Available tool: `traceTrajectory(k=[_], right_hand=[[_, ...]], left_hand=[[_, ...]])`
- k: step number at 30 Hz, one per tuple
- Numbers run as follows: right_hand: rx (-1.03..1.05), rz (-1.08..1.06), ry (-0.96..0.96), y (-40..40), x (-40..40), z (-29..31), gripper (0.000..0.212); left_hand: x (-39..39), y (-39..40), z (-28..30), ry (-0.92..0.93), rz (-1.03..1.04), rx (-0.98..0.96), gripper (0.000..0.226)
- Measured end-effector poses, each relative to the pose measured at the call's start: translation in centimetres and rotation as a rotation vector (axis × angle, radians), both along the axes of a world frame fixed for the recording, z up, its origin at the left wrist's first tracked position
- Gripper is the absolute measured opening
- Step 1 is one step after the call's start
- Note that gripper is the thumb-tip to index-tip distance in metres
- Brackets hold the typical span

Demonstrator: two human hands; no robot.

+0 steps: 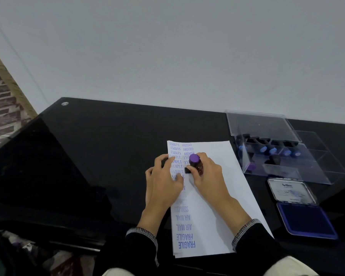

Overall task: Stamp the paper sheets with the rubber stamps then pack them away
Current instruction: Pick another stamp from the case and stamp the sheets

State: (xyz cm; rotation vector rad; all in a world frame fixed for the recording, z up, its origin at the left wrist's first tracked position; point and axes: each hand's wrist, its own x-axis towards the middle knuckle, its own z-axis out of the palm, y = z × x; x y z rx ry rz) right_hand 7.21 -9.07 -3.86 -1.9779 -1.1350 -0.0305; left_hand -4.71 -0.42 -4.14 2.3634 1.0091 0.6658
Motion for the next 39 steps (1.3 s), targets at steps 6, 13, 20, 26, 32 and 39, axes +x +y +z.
traceTrajectory(k=[6,13,20,26,32,39], right_hand=[[-0.039,0.005,-0.02,0.0,-0.2,0.3,0.03],[-0.035,-0.004,-0.012,0.1,-0.3,0.0,0.03],[-0.071,0.002,-0.037,0.3,-0.2,-0.1,0.035],[-0.054,-0.011,-0.038,0.2,-0.4,-0.3,0.032],[-0.036,0.015,-0.032,0.4,0.1,0.0,0.03],[-0.037,0.057,0.04,0.7,0.4,0.7,0.03]], left_hand=[[0.1,0.0,0.2,-0.049,0.051,-0.143,0.05],[0.0,0.0,0.3,-0.05,0.045,-0.152,0.046],[0.0,-0.2,0.5,-0.039,0.048,-0.134,0.05],[-0.1,-0.3,0.7,-0.03,0.05,-0.132,0.051],[-0.2,-0.4,0.9,-0.022,0.05,-0.125,0.051],[-0.1,-0.4,1.0,-0.016,0.04,-0.104,0.05]])
